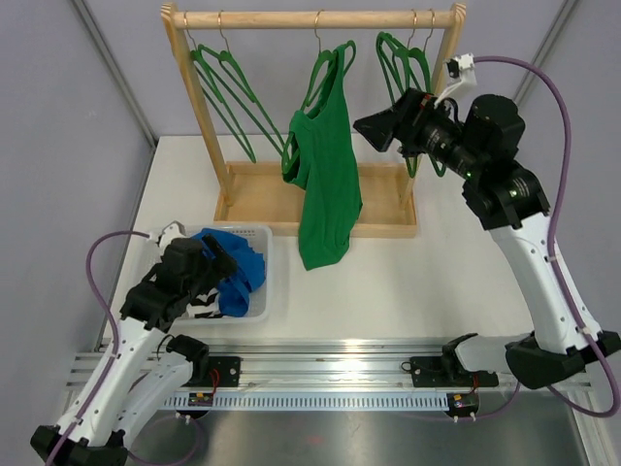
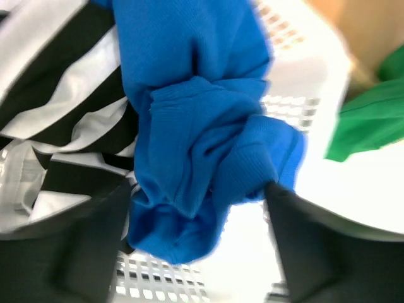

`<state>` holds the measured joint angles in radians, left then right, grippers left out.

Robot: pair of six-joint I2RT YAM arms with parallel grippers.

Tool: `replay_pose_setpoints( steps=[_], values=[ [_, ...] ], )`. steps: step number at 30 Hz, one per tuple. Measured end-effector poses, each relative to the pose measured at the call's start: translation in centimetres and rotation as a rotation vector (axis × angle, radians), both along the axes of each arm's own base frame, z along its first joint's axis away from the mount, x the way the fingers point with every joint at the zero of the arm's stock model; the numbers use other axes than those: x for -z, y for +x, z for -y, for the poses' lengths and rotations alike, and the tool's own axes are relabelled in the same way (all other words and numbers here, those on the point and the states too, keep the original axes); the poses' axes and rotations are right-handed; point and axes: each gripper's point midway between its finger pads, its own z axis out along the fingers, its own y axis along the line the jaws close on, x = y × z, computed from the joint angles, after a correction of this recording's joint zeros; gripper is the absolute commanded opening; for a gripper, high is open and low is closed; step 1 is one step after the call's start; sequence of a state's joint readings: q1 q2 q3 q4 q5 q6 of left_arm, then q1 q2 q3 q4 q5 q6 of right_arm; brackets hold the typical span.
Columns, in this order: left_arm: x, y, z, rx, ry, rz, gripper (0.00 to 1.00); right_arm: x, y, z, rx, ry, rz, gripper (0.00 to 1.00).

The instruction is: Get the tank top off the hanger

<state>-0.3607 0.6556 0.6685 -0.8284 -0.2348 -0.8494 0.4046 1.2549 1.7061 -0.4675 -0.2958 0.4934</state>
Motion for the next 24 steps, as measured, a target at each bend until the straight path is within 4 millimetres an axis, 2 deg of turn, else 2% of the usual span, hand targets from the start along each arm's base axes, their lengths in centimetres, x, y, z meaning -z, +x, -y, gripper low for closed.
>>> replay_pose_setpoints(
  steps=[3,9,12,15,18,21,24],
  values=[
    [-3.3,0.1,0.0,0.005,-0.018,0.07,0.99,-1.0,1.5,-2.0,-0.012,0.012,0.0,0.99],
    [-12.3,0.1,-0.1,0.105,0.003,0.286,0.99,-2.1,5.2,-5.7,0.049,-0.011,0.005,0.93],
    [-15.0,-0.4,0.0,0.197,0.053,0.366,0.99,-1.9,7.3,-7.7,0.103,-0.062,0.022,0.9],
    [-15.2,-0.8,0.0,0.281,0.12,0.394,0.99,-1.4,9.3,-9.6,0.158,-0.127,0.04,0.88],
    [-14.4,-1.5,-0.3,0.333,0.171,0.431,0.99,-0.3,11.3,-10.9,0.224,-0.198,0.058,0.86],
    [-13.4,-2.4,-0.6,0.358,0.192,0.458,0.99,1.3,13.2,-10.9,0.293,-0.268,0.066,0.79],
    [-13.5,-2.8,-0.5,0.378,0.196,0.51,0.99,2.6,14.5,-10.3,0.353,-0.33,0.069,0.71]
  ],
)
